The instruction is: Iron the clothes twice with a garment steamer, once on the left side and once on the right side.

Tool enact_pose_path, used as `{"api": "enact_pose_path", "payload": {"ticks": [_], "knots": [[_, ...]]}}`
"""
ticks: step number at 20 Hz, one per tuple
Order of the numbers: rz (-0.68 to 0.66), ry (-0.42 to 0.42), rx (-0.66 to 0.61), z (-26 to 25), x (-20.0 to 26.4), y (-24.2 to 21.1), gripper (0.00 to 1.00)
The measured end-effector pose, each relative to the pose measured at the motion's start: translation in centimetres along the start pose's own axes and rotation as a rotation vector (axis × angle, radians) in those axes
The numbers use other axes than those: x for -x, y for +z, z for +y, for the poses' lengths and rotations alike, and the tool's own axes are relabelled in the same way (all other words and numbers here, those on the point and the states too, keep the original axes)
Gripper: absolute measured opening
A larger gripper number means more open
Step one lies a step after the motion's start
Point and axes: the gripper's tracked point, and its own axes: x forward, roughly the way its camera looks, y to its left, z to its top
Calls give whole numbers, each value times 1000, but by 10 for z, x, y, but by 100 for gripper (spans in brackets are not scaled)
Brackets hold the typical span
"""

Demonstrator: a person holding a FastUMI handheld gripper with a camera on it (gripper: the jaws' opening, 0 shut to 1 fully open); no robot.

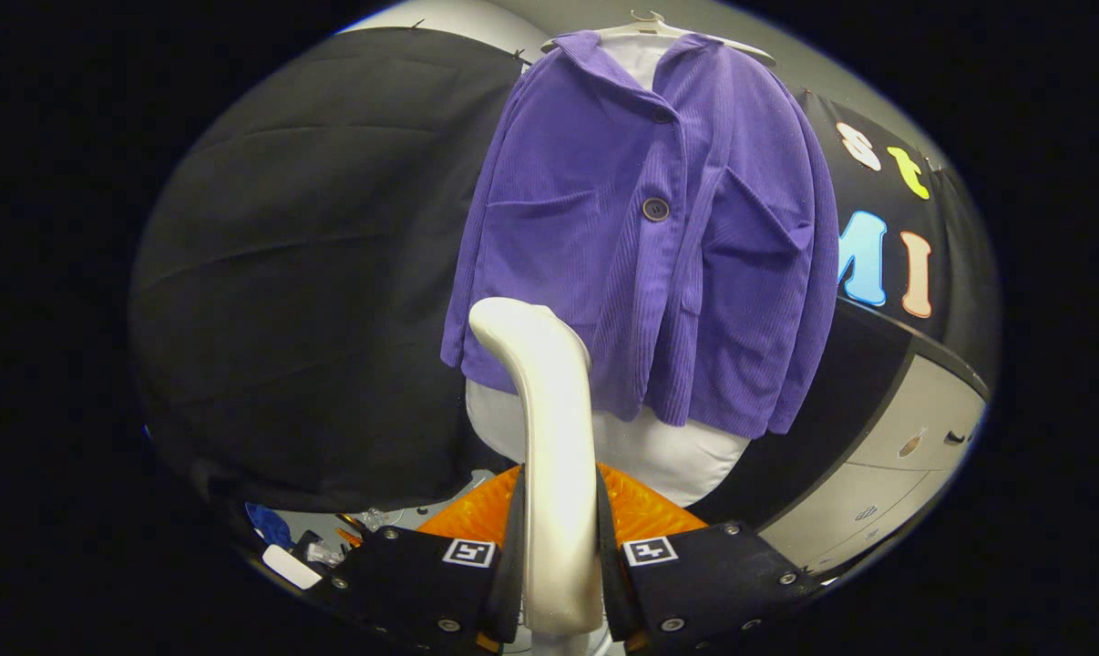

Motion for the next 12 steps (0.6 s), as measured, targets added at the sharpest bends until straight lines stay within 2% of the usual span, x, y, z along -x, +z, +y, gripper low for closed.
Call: {"api": "enact_pose_path", "payload": {"ticks": [7, 12], "knots": [[71, -6, 1, 0, 1, -33, 36], [106, -17, -22, -2, 25, -56, 37]]}}
